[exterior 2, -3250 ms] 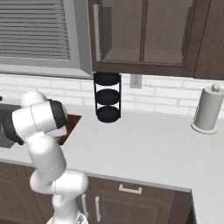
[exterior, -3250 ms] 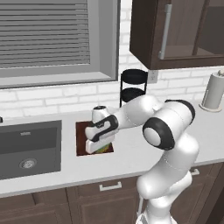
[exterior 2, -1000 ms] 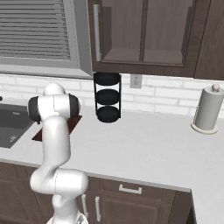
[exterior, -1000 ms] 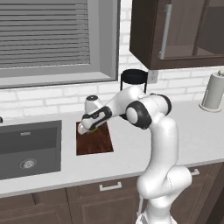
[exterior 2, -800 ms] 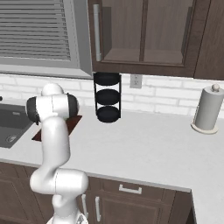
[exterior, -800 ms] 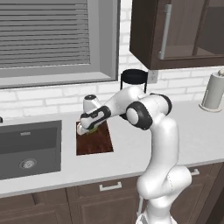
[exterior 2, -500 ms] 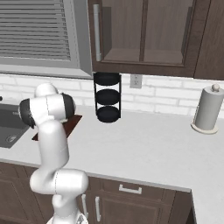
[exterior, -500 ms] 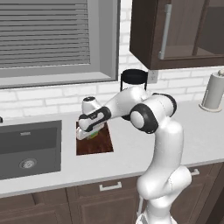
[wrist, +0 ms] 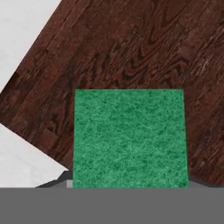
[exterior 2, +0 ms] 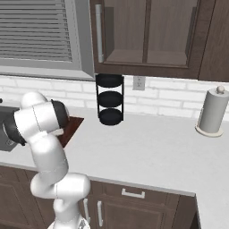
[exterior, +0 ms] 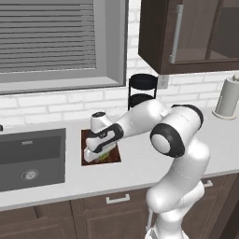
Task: Pick up the sponge from the counter and clean the cutting board by briefly scrubbing or pressing down on the cutting board. Once finished, release the sponge.
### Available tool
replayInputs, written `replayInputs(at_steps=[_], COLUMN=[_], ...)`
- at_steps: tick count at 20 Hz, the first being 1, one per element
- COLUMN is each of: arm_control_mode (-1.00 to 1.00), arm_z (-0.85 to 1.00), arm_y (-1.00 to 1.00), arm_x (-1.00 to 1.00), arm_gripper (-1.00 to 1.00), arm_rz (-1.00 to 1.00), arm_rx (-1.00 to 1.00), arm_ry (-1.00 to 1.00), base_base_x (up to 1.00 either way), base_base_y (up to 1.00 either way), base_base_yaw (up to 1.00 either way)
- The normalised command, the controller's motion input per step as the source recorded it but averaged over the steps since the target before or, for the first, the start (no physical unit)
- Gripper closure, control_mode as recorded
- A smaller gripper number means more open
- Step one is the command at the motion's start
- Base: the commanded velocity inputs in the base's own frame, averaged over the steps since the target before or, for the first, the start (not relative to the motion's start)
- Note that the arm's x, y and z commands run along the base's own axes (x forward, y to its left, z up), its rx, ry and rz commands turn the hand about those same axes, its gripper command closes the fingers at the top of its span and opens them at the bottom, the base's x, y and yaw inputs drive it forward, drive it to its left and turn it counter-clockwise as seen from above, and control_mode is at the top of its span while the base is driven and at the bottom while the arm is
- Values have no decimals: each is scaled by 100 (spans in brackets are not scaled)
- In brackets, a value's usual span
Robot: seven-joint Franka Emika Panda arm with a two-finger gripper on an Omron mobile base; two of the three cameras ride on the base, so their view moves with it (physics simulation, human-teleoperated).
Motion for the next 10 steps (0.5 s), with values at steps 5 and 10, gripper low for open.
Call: replayInputs(at_steps=[5,10], arm_control_mode=[-100,-100], arm_z=[17,20], arm_y=[-40,-55], arm_x=[13,9], arm_gripper=[100,100], arm_rz=[-6,-8], arm_rx=[0,0], arm_ry=[0,0], base_base_x=[0,0], base_base_y=[0,0], base_base_yaw=[0,0])
